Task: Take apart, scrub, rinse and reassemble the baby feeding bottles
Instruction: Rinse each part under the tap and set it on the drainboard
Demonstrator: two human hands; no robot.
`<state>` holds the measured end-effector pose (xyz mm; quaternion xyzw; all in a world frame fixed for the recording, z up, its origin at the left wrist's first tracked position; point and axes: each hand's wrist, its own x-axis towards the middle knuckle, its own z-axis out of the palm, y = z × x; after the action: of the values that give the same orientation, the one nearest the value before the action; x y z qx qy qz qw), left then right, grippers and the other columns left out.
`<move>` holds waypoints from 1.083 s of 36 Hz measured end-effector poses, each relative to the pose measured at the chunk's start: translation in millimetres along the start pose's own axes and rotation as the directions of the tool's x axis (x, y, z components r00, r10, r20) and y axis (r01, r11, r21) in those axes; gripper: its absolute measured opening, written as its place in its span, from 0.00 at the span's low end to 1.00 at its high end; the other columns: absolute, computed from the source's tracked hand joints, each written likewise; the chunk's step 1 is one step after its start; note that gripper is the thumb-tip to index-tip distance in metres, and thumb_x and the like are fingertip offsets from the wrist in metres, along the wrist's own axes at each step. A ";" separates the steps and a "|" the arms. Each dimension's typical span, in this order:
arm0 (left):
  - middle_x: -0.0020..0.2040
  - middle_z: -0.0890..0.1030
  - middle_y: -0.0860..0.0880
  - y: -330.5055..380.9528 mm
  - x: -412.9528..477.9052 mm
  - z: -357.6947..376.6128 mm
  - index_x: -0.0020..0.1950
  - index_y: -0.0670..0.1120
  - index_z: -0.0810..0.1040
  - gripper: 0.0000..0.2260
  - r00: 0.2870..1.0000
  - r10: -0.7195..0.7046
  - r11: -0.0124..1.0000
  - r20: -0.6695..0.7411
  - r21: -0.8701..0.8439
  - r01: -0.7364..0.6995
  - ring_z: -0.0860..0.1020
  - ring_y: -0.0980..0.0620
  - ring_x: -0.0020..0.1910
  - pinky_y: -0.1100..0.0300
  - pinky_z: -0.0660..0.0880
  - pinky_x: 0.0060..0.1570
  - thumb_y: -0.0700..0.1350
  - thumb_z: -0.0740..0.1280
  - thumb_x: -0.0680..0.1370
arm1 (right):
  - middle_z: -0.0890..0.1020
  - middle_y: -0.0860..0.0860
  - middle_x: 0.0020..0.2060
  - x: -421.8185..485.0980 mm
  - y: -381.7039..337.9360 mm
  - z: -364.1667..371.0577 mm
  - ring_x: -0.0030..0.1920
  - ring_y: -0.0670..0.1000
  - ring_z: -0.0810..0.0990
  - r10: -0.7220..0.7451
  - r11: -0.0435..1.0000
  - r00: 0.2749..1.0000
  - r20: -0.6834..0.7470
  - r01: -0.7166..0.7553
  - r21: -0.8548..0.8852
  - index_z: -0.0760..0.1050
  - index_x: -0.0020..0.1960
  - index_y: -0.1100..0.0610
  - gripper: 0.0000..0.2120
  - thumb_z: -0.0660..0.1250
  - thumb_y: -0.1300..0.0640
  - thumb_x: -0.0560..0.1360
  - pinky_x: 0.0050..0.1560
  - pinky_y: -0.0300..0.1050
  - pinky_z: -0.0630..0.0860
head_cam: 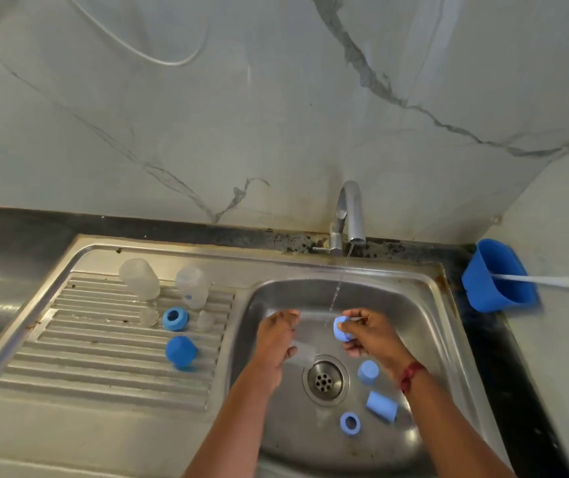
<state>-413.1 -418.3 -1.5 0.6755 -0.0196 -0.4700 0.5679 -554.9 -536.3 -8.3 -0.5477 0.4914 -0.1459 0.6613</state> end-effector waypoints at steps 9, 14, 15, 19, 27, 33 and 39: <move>0.45 0.80 0.52 -19.0 -34.4 -13.8 0.44 0.49 0.80 0.05 0.999 0.034 0.997 -0.012 0.073 -0.033 0.76 0.53 0.48 0.54 0.71 0.54 0.47 0.69 0.79 | 0.83 0.52 0.44 -48.8 3.4 -7.1 0.41 0.52 0.84 -0.109 0.989 0.978 0.179 0.087 0.123 0.79 0.58 0.58 0.16 0.67 0.72 0.74 0.41 0.46 0.82; 0.49 0.82 0.51 -25.3 -50.7 -15.4 0.47 0.50 0.80 0.03 1.000 0.021 0.997 -0.010 0.075 -0.020 0.76 0.54 0.50 0.55 0.70 0.49 0.47 0.68 0.80 | 0.83 0.48 0.37 -50.5 26.3 -0.7 0.33 0.44 0.80 -0.089 0.928 0.996 -0.003 0.082 -0.363 0.82 0.47 0.52 0.11 0.77 0.63 0.67 0.35 0.39 0.76; 0.52 0.82 0.52 -26.3 -54.4 -16.5 0.49 0.51 0.80 0.03 1.000 0.018 0.997 -0.007 0.074 -0.017 0.77 0.54 0.52 0.55 0.70 0.49 0.47 0.68 0.80 | 0.83 0.48 0.37 -50.7 30.5 0.2 0.34 0.43 0.80 -0.078 0.939 0.997 -0.009 0.070 -0.337 0.82 0.46 0.51 0.11 0.77 0.63 0.67 0.37 0.39 0.76; 0.57 0.83 0.49 -24.8 -66.8 -22.5 0.53 0.51 0.81 0.05 1.000 0.012 0.999 0.007 0.048 -0.012 0.78 0.51 0.58 0.54 0.74 0.49 0.48 0.68 0.79 | 0.85 0.53 0.41 -56.8 35.1 9.5 0.38 0.48 0.84 -0.018 0.999 0.999 0.044 0.020 -0.029 0.81 0.51 0.57 0.09 0.75 0.65 0.72 0.37 0.42 0.79; 0.49 0.85 0.46 7.6 -80.0 -50.6 0.53 0.48 0.81 0.07 0.994 0.103 0.992 0.033 -0.081 -0.100 0.82 0.49 0.48 0.55 0.76 0.46 0.45 0.70 0.76 | 0.81 0.57 0.44 -69.7 28.5 57.3 0.41 0.54 0.81 -0.113 0.982 0.993 -0.010 0.114 0.153 0.75 0.52 0.59 0.14 0.72 0.72 0.71 0.48 0.56 0.80; 0.43 0.85 0.46 44.6 -78.1 -98.6 0.50 0.45 0.80 0.04 0.970 0.218 0.946 -0.106 -0.221 -0.237 0.83 0.48 0.43 0.56 0.77 0.43 0.43 0.66 0.81 | 0.86 0.50 0.45 -74.2 -1.7 113.6 0.42 0.50 0.83 -0.265 0.962 0.964 -0.002 0.265 0.063 0.81 0.53 0.55 0.15 0.73 0.69 0.71 0.44 0.47 0.82; 0.35 0.84 0.48 71.9 -66.8 -171.2 0.48 0.45 0.79 0.02 0.931 0.226 0.889 -0.287 -0.329 -0.318 0.81 0.54 0.31 0.63 0.75 0.32 0.40 0.67 0.79 | 0.85 0.37 0.43 -78.1 -22.9 179.2 0.44 0.41 0.82 -0.450 0.868 0.893 0.027 0.444 -0.223 0.84 0.48 0.51 0.10 0.78 0.58 0.68 0.48 0.35 0.77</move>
<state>-301.3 -278.2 81.1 0.5985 0.0433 -0.2948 0.7436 -438.9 -383.3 34.9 -0.7152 0.3730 -0.2460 0.5375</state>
